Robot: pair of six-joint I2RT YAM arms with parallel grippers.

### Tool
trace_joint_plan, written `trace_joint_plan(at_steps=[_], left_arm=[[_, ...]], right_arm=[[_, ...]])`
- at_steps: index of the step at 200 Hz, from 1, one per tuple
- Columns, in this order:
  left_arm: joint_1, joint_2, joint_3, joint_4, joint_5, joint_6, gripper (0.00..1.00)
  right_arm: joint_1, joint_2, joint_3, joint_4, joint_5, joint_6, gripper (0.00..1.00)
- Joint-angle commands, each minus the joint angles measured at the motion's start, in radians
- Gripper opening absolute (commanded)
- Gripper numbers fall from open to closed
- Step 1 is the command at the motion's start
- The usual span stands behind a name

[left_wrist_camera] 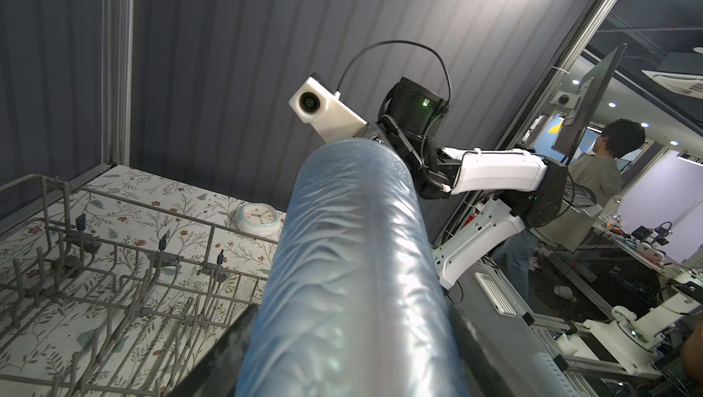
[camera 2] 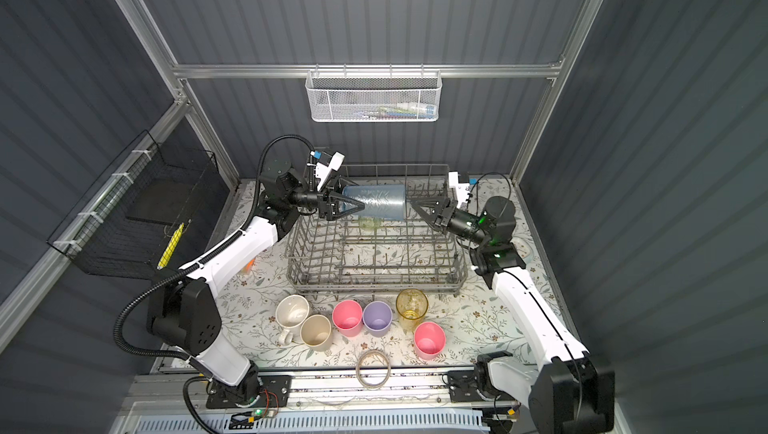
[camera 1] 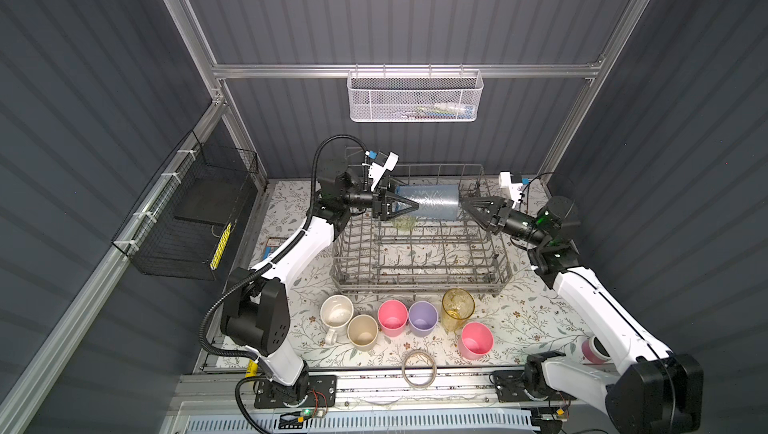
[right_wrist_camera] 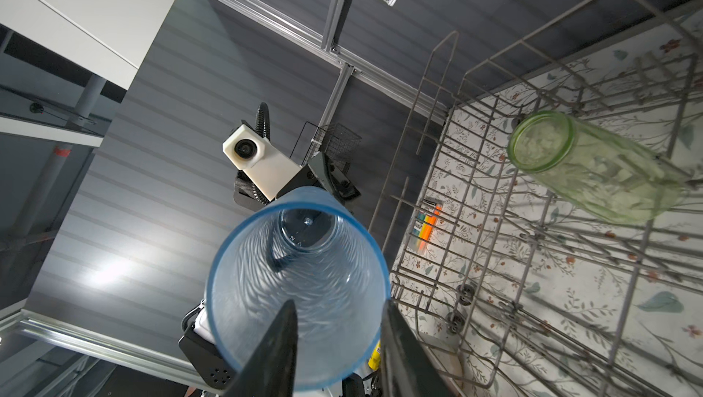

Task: Load the cups into the dish rack
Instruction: 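Open and withdraw the right gripper while the left gripper holds the cup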

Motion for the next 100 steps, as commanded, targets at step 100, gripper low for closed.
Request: trace_joint_plan(at_steps=[100], left_arm=[[-0.005,0.043,0.316,-0.692,-0.335,0.357,0.00]], right_arm=[[-0.138,-0.289,0.055,-0.761,0.436,-0.503,0.49]])
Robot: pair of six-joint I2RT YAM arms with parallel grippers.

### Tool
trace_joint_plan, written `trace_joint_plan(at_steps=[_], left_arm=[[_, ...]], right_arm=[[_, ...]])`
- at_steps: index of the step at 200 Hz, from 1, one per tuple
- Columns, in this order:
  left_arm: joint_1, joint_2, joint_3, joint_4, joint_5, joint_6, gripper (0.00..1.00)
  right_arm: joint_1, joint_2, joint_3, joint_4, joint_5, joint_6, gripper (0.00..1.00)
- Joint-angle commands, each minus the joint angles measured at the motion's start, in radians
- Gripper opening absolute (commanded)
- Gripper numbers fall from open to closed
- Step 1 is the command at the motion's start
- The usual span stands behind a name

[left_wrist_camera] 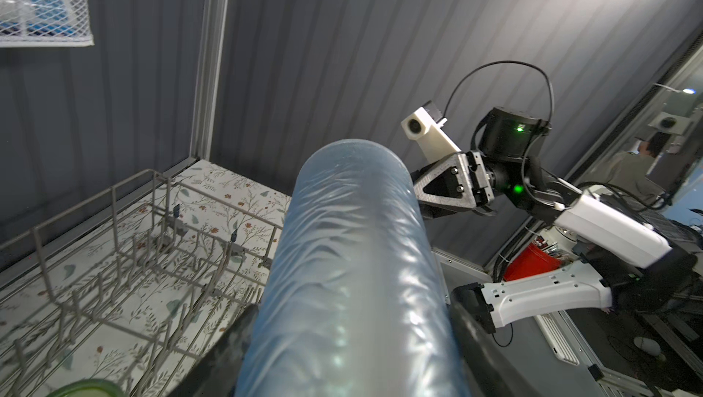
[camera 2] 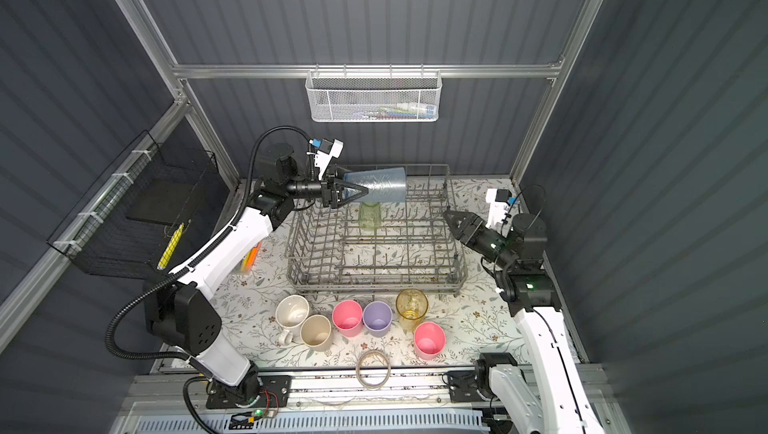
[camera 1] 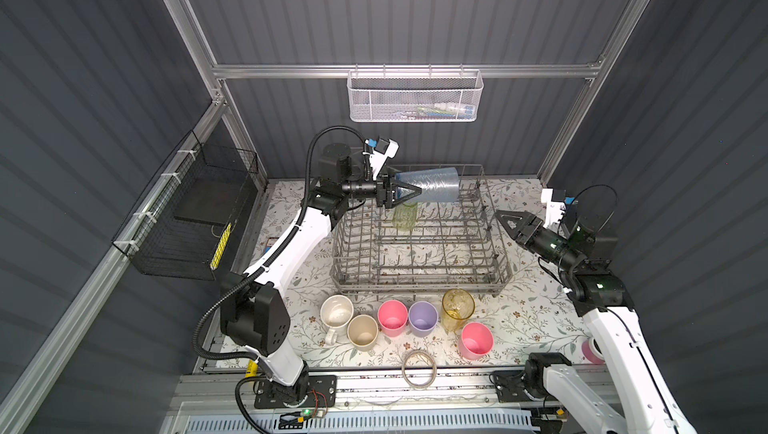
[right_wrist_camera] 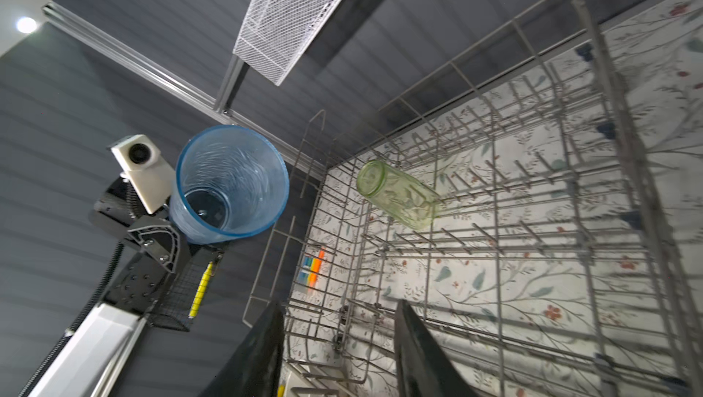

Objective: Load the cups into the dish rack

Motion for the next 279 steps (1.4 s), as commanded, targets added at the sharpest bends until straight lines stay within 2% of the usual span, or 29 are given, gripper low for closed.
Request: trace_joint_plan(at_steps=[1,22,75,117,156,224,279], left_arm=[[-0.005,0.038,0.109,-0.237,-0.113,0.120,0.00],[-0.007,0.077,0.192,-0.378,-0.169,0.174,0.00],[-0.023,0.123,0.346,-0.767,-0.413,0.358,0.00],[-0.034,0.098,0.362,-0.918,-0.561,0.416,0.00],[-0.061,0.134,0.425,-1.082,-0.764,0.466,0.00],[-0.073,0.149,0.453,-1.165,-0.943,0.479,0.00],[-0.079,0.213,0.467,-1.196,-0.988,0.476,0.00]], right_arm=[[-0.005,-0.014,0.021,-0.135,0.117,-0.107,0.49],[-0.007,-0.015,0.015,-0.146,0.130,-0.121,0.50],[-0.008,-0.010,0.006,-0.172,0.153,-0.161,0.51],[-0.009,0.008,-0.006,-0.172,0.162,-0.171,0.52],[-0.010,0.019,-0.009,-0.170,0.165,-0.173,0.52],[-0.010,0.023,-0.028,-0.168,0.165,-0.177,0.52],[-0.010,0.037,-0.037,-0.157,0.159,-0.179,0.53]])
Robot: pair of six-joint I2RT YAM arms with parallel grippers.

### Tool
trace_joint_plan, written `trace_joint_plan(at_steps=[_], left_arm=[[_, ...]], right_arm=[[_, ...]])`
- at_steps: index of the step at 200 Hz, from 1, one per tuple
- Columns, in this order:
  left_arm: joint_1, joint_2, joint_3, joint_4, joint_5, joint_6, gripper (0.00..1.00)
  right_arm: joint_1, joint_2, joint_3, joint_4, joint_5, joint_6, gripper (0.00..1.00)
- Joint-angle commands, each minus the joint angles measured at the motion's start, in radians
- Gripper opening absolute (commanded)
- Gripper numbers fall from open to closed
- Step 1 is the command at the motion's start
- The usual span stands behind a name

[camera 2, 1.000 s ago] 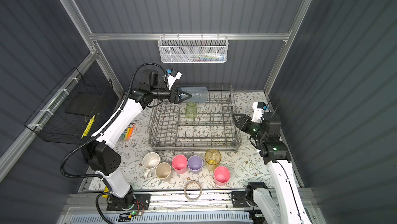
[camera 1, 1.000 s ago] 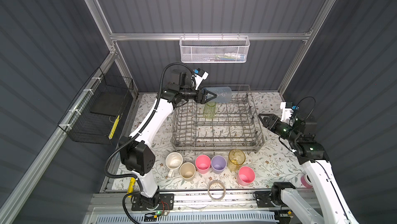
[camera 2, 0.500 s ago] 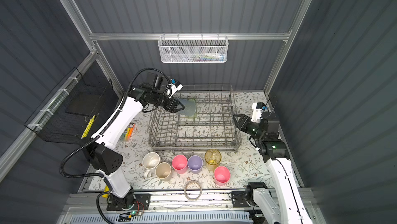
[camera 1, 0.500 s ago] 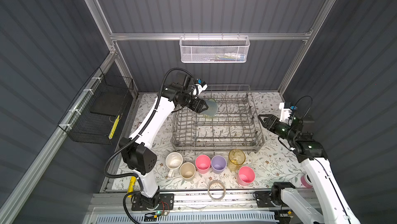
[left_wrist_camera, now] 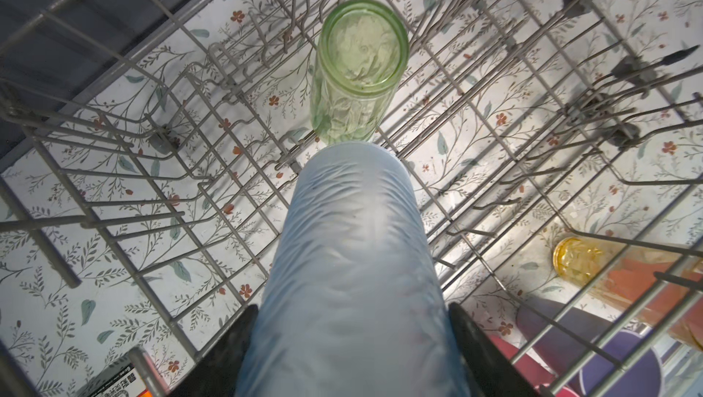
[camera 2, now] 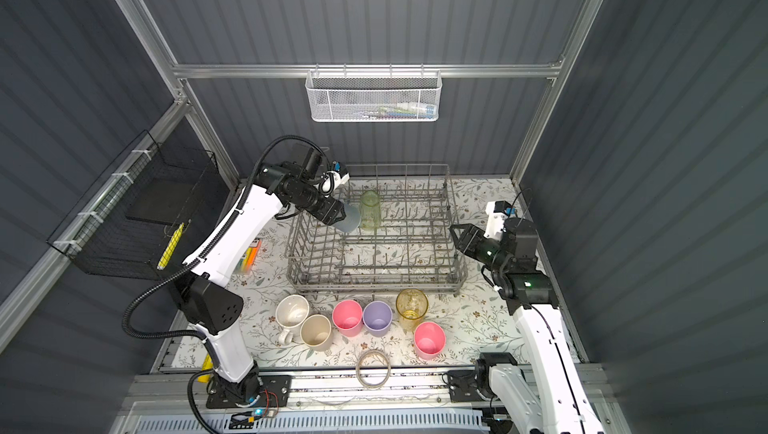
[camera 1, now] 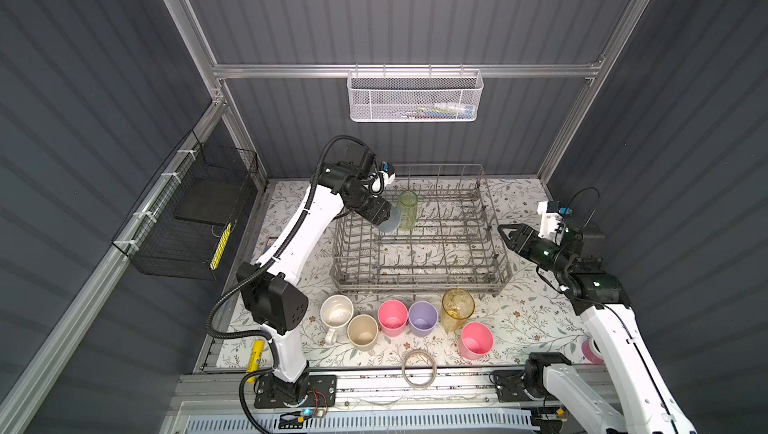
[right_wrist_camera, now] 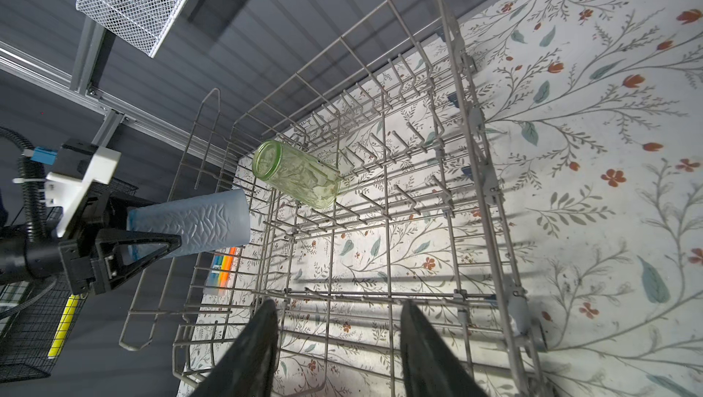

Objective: Load the cups into the dish rack

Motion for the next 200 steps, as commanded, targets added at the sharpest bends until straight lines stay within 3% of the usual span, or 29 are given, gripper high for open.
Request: trace_joint_plan(at_steps=[1,106,200], left_arm=[[-0.009,0.024,0.032,-0.033,-0.028,0.014,0.00],[-0.027,0.084,0.045,-0.024,0.011,0.018,0.00],[-0.047,0.192,0.098,-0.057,-0.079,0.004,0.00]], right_arm=[[-0.004,0.011,-0.010,0.006,0.002,-0.018,0.53],[-0.004,0.029,-0.015,0.019,-0.003,-0.014,0.53],[-0.006,0.031,-0.030,0.017,-0.003,-0.014,0.54]])
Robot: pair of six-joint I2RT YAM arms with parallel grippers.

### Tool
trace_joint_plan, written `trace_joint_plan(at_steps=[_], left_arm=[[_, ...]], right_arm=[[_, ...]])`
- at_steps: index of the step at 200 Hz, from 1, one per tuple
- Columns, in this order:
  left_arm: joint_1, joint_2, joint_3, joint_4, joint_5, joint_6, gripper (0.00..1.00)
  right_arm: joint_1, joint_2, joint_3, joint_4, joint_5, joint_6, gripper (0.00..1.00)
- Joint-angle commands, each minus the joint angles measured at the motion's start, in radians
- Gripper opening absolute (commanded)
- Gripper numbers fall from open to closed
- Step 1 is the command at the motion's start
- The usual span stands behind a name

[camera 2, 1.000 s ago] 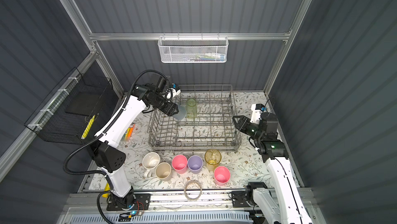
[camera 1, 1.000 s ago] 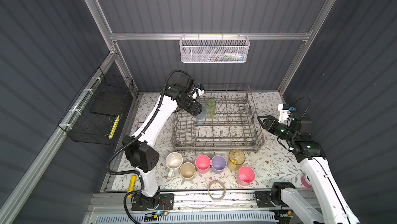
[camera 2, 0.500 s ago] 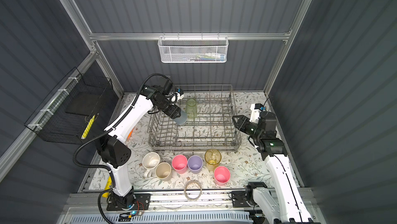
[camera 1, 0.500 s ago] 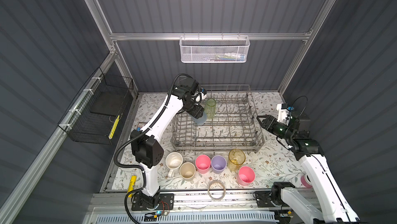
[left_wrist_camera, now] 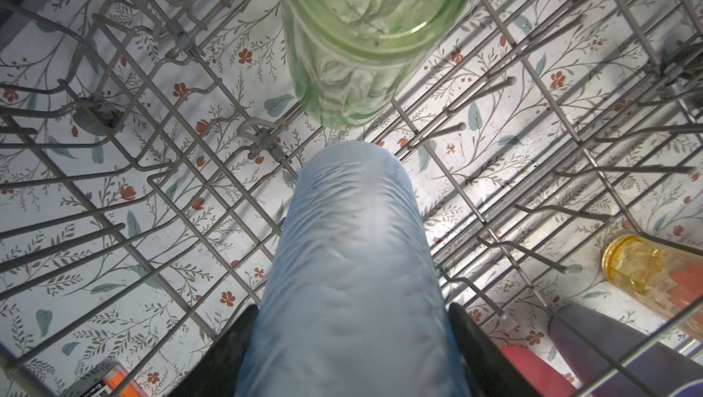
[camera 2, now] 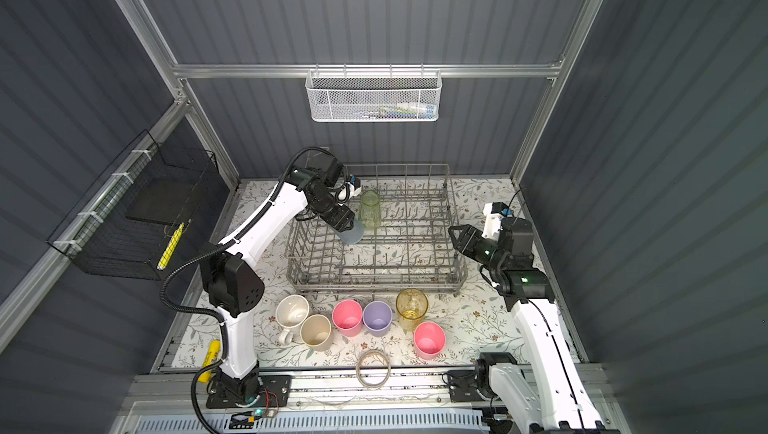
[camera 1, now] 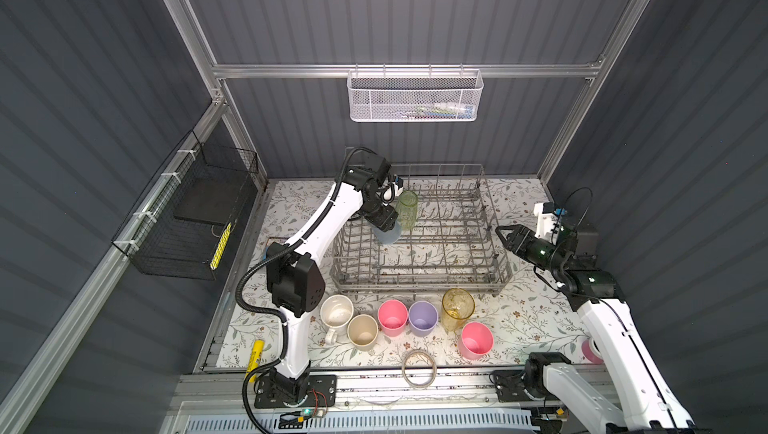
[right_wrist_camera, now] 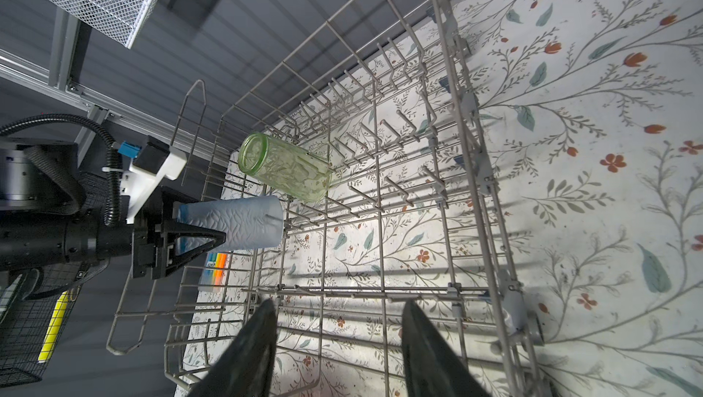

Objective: Load the cups into the dish rack

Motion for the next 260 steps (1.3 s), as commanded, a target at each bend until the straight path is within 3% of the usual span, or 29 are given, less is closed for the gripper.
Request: trace_joint_plan(at_steps=[1,40,108,133,201,260], left_arm=[[-0.014,0.013,0.047,-0.035,-0.033,0.004,0.00],[-0.024,0.059,0.076,-0.059,-0.069,-0.008,0.00],[-0.050,0.136,0.136,-0.107,-0.119,-0.032,0.16],[-0.053,0.143,0.140,-0.111,-0.128,-0.037,0.24],[-0.059,0.140,0.146,-0.115,-0.117,-0.044,0.59],[-0.069,0.147,0.162,-0.110,-0.105,-0.048,0.68]], right_arm=[[-0.005,0.000,-0.011,0.010,-0.001,-0.014,0.54],[-0.005,0.010,-0.016,0.015,-0.007,-0.012,0.54],[-0.005,0.012,-0.024,0.016,-0.012,-0.013,0.54],[-0.006,0.012,-0.027,0.014,-0.012,-0.012,0.55],[-0.005,0.023,-0.026,0.019,-0.017,-0.009,0.55],[-0.005,0.026,-0.021,0.019,-0.019,-0.008,0.55]])
